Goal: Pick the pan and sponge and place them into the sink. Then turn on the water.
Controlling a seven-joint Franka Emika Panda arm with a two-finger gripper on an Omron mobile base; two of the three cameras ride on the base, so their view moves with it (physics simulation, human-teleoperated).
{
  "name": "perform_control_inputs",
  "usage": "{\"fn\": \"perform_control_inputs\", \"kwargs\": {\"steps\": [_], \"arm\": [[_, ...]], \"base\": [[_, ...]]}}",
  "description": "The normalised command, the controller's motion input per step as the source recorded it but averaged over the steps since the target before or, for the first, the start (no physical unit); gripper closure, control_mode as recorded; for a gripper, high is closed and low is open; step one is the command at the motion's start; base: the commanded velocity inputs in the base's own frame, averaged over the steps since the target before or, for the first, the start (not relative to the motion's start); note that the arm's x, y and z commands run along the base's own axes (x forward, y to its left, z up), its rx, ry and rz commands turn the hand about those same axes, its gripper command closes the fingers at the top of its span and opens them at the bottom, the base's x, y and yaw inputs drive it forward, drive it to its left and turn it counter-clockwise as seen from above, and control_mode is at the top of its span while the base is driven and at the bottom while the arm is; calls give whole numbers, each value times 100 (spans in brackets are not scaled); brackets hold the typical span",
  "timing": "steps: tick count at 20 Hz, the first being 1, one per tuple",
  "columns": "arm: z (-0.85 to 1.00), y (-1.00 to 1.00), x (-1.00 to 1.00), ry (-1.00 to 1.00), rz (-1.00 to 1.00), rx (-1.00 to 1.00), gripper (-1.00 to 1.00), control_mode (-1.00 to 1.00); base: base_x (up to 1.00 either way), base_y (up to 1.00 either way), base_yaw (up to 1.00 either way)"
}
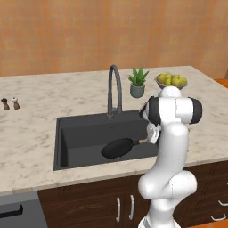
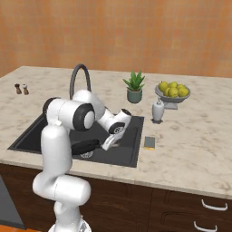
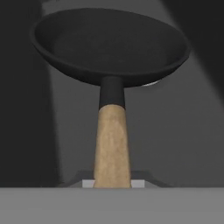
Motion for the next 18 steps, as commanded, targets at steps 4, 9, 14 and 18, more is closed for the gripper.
{"fn": "perform_control_inputs", "kwargs": {"steps": [4,9,14,18], "arm": [[-54,12,26,0,0,0,100,-100],[-52,4,51,0,0,0,100,-100],[-56,14,56,-2,-2,0,100,-100],[-49,11,46,-3,-1,0,100,-100]], "base": [[0,0,0],[0,0,0],[0,0,0],[0,0,0]]}}
